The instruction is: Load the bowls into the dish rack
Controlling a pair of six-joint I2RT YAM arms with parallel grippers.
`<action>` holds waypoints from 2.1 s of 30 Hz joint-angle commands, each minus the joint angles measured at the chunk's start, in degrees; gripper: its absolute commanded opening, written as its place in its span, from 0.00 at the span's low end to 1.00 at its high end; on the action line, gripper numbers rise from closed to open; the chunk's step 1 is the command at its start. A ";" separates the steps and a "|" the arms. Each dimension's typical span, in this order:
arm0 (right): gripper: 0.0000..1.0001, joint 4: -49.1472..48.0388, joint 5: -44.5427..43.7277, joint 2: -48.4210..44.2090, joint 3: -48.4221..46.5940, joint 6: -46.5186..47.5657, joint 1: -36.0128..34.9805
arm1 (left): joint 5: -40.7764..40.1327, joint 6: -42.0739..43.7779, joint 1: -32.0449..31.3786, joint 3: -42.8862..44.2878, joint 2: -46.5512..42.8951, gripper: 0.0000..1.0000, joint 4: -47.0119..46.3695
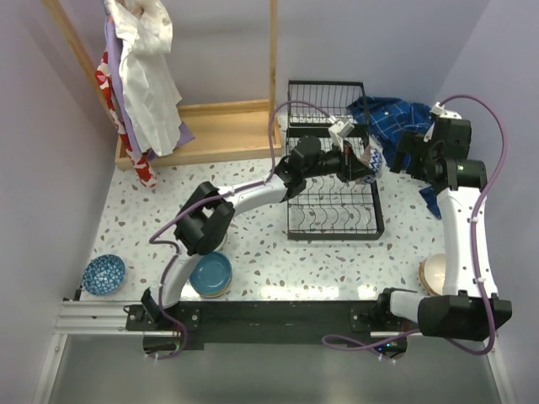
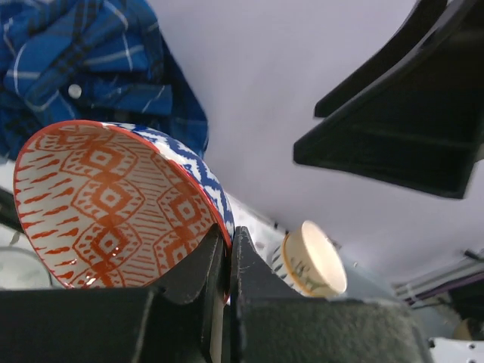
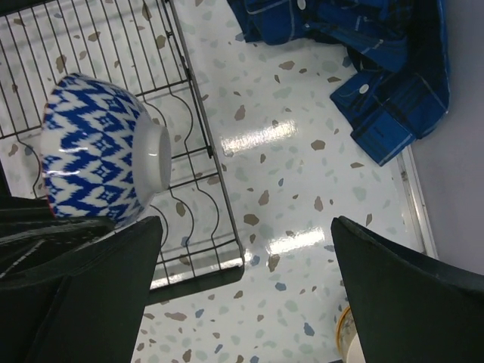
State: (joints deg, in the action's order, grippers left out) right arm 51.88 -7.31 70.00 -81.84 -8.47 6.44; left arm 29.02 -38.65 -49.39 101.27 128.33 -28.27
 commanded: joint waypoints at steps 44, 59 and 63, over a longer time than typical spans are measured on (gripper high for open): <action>0.97 0.86 -5.43 8.31 -5.43 7.06 0.15 | -9.68 -31.04 3.16 12.37 20.99 0.00 -14.00; 0.96 -0.11 -4.47 9.37 -5.52 6.71 0.16 | -6.43 -31.31 3.42 7.45 20.30 0.00 -18.66; 0.96 -0.55 -3.76 9.28 -4.91 6.10 0.16 | -7.04 -31.75 3.86 4.03 18.54 0.00 -17.88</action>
State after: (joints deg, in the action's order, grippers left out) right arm 52.99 -11.27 79.66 -85.38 -2.31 6.46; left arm 21.78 -70.61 -46.13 108.55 148.97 -46.30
